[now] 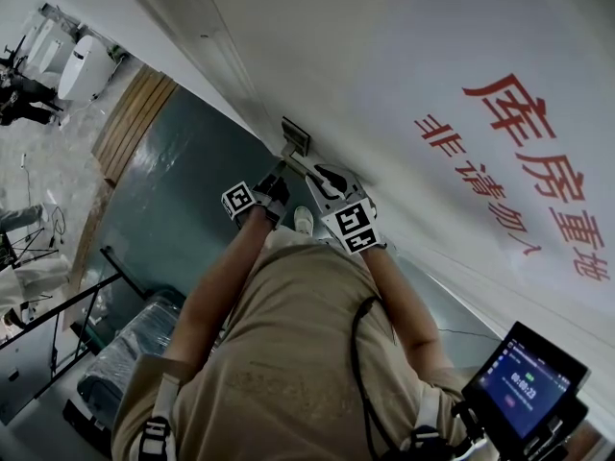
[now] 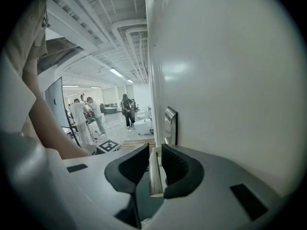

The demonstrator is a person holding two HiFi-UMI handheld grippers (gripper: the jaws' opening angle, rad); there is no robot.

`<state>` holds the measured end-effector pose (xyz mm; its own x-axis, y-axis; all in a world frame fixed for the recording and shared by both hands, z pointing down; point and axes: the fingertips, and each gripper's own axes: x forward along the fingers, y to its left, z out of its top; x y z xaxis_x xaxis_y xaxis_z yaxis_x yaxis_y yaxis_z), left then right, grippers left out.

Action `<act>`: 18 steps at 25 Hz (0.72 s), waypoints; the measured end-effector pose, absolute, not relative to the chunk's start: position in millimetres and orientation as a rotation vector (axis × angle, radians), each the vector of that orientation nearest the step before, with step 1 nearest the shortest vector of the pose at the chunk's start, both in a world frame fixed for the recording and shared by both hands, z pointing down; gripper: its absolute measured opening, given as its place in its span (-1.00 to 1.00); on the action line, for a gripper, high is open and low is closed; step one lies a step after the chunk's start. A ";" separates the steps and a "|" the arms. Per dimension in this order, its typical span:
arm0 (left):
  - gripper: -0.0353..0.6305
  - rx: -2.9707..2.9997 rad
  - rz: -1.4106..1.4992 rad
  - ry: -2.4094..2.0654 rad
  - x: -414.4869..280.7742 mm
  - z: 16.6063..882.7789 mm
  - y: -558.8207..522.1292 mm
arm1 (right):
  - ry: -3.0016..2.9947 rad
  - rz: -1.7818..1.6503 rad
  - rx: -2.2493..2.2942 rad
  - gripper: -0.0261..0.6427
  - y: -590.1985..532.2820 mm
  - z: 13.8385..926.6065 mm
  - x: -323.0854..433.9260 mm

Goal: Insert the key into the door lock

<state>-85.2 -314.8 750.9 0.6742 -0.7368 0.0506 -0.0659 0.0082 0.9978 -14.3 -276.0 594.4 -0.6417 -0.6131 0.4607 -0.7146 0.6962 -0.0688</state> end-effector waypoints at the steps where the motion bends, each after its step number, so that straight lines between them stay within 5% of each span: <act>1: -0.79 1.489 -0.602 -0.700 -85.3 751.0 -314.8 | -2.501 0.342 1.029 -0.67 -275.8 594.3 -14.5; 18: -0.79 1.465 -0.636 -0.714 -83.4 753.2 -318.1 | -2.499 0.332 0.998 -0.67 -276.5 596.2 -16.9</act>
